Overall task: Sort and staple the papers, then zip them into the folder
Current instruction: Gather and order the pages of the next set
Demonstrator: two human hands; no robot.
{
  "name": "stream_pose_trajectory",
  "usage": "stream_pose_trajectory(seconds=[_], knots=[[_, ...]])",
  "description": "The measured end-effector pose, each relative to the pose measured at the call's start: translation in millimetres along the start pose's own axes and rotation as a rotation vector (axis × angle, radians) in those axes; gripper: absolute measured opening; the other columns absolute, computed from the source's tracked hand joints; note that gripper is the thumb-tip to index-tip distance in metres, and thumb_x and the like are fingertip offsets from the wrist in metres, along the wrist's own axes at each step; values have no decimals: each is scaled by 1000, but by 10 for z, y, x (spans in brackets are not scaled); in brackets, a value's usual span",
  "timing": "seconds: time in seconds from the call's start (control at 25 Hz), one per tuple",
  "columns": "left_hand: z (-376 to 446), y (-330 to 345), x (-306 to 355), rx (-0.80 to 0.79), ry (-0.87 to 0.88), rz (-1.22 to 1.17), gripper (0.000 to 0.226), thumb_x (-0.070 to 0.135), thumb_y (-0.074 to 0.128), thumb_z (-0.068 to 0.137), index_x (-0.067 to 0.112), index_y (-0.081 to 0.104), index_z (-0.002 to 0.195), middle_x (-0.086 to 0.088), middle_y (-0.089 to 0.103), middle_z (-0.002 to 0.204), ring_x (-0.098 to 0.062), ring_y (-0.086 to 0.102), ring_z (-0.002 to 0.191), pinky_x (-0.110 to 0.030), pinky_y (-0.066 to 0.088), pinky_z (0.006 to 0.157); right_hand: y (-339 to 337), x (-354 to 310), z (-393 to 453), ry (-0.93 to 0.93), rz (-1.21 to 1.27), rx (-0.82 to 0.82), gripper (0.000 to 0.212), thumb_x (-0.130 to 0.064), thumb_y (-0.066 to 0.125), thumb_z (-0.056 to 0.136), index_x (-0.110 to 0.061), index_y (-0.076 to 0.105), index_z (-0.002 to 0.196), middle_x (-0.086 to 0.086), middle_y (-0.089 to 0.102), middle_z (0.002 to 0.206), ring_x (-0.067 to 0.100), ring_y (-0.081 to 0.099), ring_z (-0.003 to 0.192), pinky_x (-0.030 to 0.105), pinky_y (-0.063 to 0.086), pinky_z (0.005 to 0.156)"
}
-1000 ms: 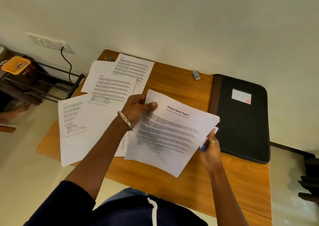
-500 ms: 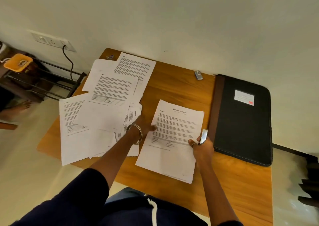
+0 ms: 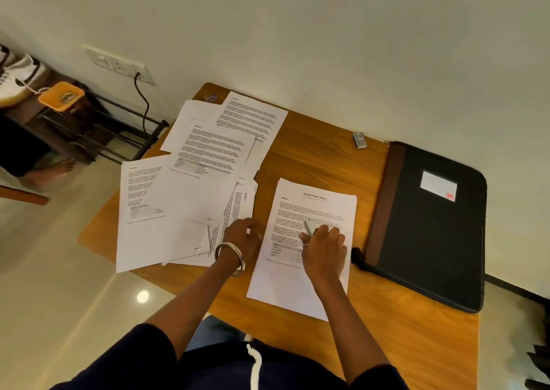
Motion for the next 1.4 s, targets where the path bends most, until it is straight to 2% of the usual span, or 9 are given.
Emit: stream_pose_trajectory(seconds=[0.12,0.36,0.44,0.64,0.8,0.92,1.12,1.24,1.4], knots=[[-33,-220,-222,127,-14,-143,22,12,62,87,13,65,109,-8,57,129,-32,53,119,-43,46,99,308,-57,-85,-35,17,-72,46,-48,50,93,-12,50,121,13,53,123,28,50,111,40,46,89],[-25,-726,-551,287,-60,-358,15,4,58,88,9,68,98,-8,68,95,-22,67,71,-38,57,78,375,-93,-204,48,-133,-83,51,-45,56,89,-18,47,131,18,49,133,38,46,122,58,38,97],[43,-878,-617,296,-63,-394,15,2,56,89,7,68,97,-9,69,90,-20,67,67,-35,57,73,346,-235,-157,98,-140,-128,55,-42,58,88,-21,38,135,18,39,142,36,36,130,57,31,103],[258,-1375,-950,281,-85,-453,18,0,51,91,7,67,96,-11,70,84,-21,67,65,-25,55,59,387,-1374,-13,-200,191,-215,42,-32,57,93,-17,45,130,12,44,134,28,40,124,40,38,98],[514,-1969,-1427,314,-176,-508,19,-3,51,90,7,66,93,-14,69,85,-22,64,61,-27,53,55,687,-1959,19,25,190,-248,75,-59,56,85,-11,37,138,16,42,138,33,39,128,45,35,106],[748,-2314,-1761,310,-264,-519,19,-5,51,89,5,66,93,-16,68,87,-23,61,60,-30,52,57,779,-2148,1,194,141,-232,93,-68,55,80,-8,25,146,20,33,147,37,31,136,48,30,111],[1166,-2585,-1877,270,-267,-459,15,-3,56,86,5,68,89,-16,69,87,-24,62,62,-35,56,65,913,-2271,177,457,191,-327,94,-53,73,75,-6,26,142,15,50,136,35,46,127,53,33,108],[1387,-2587,-1756,221,-195,-367,13,4,63,83,15,70,82,-12,70,89,-30,65,77,-43,57,78,1026,-2186,279,586,337,-368,84,-42,81,70,-9,39,135,13,54,131,36,47,126,57,31,109],[1518,-2478,-1618,115,-171,-245,22,9,70,79,12,67,101,-8,66,102,-22,58,89,-33,48,92,1029,-2064,288,647,476,-336,52,-33,80,74,-9,59,115,13,62,119,35,55,113,53,42,101]])
Point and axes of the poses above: each hand's wrist, its own z-axis towards the middle knuckle, its own y-axis out of the palm, x = y × z, the point moved 8 cm from there along z, towards the middle knuckle
